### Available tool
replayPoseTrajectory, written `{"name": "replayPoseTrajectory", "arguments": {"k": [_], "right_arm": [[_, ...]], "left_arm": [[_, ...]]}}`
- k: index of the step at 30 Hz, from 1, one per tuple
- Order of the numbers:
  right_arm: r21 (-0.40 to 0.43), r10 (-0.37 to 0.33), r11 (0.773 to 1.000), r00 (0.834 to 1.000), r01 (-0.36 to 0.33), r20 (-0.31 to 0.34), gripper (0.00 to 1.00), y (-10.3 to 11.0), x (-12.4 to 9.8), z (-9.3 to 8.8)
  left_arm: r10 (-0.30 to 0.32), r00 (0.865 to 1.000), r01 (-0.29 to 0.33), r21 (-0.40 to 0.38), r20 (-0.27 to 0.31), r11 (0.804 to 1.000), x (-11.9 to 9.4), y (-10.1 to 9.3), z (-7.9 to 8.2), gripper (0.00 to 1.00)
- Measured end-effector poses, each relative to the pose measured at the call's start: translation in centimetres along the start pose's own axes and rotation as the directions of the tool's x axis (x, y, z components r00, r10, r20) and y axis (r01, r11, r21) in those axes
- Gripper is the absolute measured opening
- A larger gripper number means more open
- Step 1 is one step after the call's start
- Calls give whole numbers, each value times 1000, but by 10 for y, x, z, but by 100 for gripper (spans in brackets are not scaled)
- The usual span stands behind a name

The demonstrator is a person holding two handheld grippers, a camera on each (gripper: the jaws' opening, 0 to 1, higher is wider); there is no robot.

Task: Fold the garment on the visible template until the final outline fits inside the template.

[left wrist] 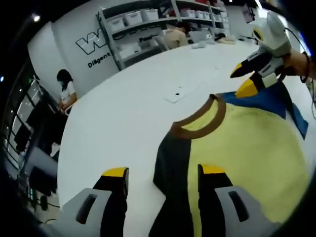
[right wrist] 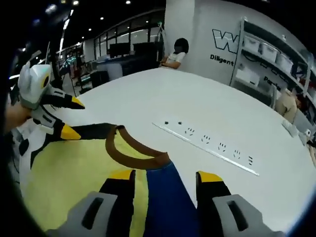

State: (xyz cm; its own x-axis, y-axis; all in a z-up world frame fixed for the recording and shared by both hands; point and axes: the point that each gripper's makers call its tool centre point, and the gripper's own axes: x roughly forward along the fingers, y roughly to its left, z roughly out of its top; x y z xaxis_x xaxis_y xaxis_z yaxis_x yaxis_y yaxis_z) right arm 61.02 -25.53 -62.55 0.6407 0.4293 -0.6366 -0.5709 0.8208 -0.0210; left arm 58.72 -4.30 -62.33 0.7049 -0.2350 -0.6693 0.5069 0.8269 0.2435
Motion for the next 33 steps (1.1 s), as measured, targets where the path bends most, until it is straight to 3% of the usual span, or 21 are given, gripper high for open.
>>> {"name": "replayPoseTrajectory", "arguments": {"k": [2,4,5,12,16,18,23,26,33], "right_arm": [[12,10,1000,1000,-10,-5,52,5,-7,-3],[14,-2,1000,1000,3,-13,56,8,-15,-8],[11,-4,1000,1000,4,-11,59,10,-18,-9],[48,14,999,1000,-14,1,67,23,-41,-23],[43,25,999,1000,-25,-6,72,32,-54,-34],[41,26,999,1000,-25,-6,73,34,-60,-38],[31,20,999,1000,-20,-13,74,42,-72,-52],[27,-5,1000,1000,6,-6,75,43,-79,-58],[61,-15,998,1000,15,0,78,48,-94,-78]], "left_arm": [[-30,999,30,-10,22,999,-8,-7,4,69],[-88,994,92,-71,65,993,-16,-20,11,73],[-84,993,91,-90,78,992,-19,-21,13,74],[-127,987,131,-29,95,991,-45,-46,15,80],[-187,973,187,13,136,982,-60,-69,15,77],[-200,971,200,14,131,980,-68,-78,10,78],[-278,950,270,75,142,960,-85,-109,3,78],[-319,936,312,68,151,948,-95,-126,-2,78],[-355,923,352,48,146,935,-112,-153,-17,76]]}}
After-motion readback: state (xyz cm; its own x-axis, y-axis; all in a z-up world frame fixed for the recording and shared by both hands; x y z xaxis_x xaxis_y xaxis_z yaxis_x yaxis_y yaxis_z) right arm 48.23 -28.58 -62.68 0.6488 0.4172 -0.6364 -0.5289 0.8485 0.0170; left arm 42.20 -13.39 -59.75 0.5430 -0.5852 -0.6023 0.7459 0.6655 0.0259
